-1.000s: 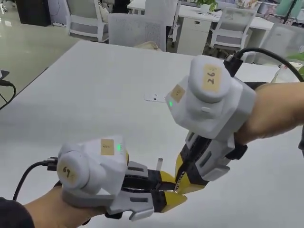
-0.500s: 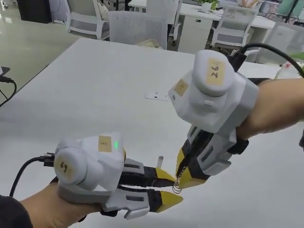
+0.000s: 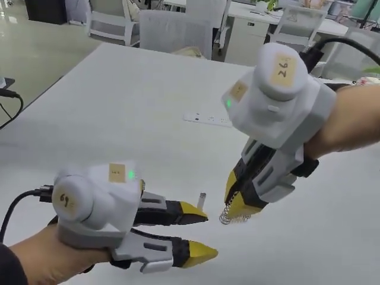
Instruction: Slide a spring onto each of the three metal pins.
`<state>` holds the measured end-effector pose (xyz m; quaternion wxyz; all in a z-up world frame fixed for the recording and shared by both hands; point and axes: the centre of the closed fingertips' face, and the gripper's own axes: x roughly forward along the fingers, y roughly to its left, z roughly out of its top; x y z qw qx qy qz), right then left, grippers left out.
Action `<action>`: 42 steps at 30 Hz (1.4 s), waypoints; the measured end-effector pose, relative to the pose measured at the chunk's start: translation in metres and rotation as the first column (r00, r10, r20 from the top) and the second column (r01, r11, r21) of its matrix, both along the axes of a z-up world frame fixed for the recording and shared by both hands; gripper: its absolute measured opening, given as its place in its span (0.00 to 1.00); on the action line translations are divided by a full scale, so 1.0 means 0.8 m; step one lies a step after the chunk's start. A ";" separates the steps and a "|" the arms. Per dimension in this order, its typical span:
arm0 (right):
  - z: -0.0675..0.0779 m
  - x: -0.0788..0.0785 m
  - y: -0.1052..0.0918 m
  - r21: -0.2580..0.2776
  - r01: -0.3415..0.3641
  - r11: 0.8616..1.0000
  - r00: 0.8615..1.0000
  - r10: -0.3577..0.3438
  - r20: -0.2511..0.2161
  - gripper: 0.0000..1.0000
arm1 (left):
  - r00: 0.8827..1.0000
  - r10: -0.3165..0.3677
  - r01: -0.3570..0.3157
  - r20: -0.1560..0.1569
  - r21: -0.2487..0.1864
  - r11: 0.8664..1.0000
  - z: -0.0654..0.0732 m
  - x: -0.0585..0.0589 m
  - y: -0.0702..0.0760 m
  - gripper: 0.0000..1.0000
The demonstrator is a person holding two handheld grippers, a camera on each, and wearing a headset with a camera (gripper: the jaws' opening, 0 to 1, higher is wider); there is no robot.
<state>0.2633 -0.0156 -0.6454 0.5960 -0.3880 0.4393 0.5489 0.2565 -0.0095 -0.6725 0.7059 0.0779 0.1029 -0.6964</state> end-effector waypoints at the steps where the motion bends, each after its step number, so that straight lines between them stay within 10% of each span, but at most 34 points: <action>1: 0.001 0.001 0.000 0.001 0.001 1.000 1.000 -0.001 0.002 0.07 | 1.000 0.003 -0.003 -0.002 0.002 1.000 -0.001 0.000 0.001 0.28; 23: 0.002 0.030 -0.003 0.010 0.024 1.000 0.999 -0.025 0.043 0.08 | 0.995 0.099 -0.099 0.007 0.048 0.994 -0.027 0.013 0.056 0.51; 42: -0.003 0.056 0.002 0.015 0.029 0.999 0.997 -0.030 0.077 0.08 | 0.966 0.257 -0.257 -0.011 0.048 0.965 -0.040 0.023 0.106 0.65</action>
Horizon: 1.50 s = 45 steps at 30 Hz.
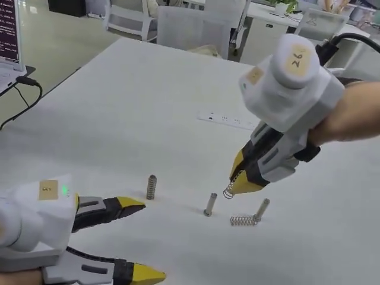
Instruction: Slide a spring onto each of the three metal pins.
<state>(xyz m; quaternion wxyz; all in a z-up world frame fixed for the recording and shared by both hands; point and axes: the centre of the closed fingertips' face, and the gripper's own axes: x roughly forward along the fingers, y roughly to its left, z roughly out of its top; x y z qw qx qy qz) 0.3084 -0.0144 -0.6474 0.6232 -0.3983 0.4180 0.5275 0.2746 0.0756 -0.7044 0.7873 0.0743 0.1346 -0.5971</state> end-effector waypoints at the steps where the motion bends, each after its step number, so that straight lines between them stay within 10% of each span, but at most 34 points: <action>1: 0.000 0.002 0.000 0.000 0.002 1.000 1.000 -0.002 0.001 0.08 | 1.000 0.004 -0.004 0.000 0.000 1.000 0.000 0.000 0.001 0.65; 18: -0.031 0.052 -0.003 -0.034 0.033 0.999 0.999 -0.033 -0.009 0.08 | 0.999 0.024 -0.026 0.040 0.054 0.998 -0.011 -0.009 0.022 0.76; 45: -0.078 0.072 -0.008 -0.079 0.066 0.995 0.996 -0.071 -0.054 0.08 | 0.998 0.026 -0.030 0.053 0.070 0.997 -0.013 -0.009 0.027 0.79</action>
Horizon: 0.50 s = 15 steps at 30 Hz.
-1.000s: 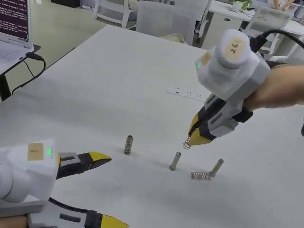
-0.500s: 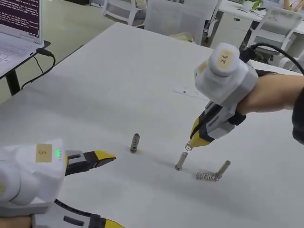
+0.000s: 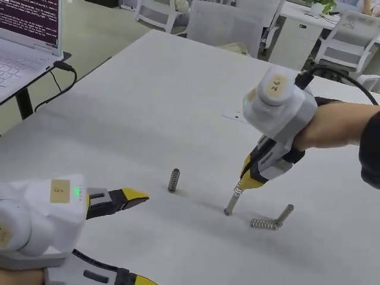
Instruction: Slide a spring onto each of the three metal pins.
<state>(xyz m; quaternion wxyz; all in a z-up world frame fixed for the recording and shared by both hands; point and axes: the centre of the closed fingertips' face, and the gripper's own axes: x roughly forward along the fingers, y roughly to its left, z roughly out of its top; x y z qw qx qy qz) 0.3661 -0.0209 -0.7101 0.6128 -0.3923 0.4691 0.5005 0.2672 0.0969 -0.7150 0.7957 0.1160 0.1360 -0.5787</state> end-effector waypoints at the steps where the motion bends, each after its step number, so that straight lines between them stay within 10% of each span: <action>1: 0.000 0.000 0.000 0.000 0.001 1.000 1.000 -0.001 -0.003 0.08 | 1.000 0.000 0.000 0.000 0.000 1.000 0.000 0.000 0.000 0.79; 15: -0.012 -0.002 -0.003 -0.007 0.008 1.000 1.000 -0.008 -0.019 0.08 | 1.000 0.004 -0.004 -0.009 0.001 1.000 -0.002 0.000 0.001 0.80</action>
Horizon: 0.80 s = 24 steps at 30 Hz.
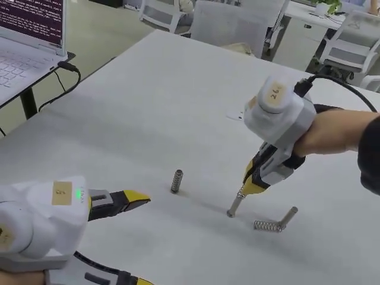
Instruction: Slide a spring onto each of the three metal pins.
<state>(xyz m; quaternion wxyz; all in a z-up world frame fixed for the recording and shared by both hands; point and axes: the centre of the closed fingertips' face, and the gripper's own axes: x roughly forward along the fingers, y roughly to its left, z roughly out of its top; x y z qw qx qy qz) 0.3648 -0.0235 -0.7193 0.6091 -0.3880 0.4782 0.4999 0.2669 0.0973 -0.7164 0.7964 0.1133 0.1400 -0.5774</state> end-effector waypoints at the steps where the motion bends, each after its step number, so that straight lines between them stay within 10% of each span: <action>1: 0.000 0.000 0.000 0.000 0.001 1.000 1.000 -0.001 0.000 0.08 | 1.000 0.000 0.000 -0.001 0.001 1.000 0.000 0.000 0.000 0.79; 24: -0.027 0.001 0.001 -0.008 0.011 1.000 1.000 -0.011 -0.014 0.08 | 1.000 0.003 -0.003 -0.004 0.002 1.000 0.000 0.000 0.002 0.77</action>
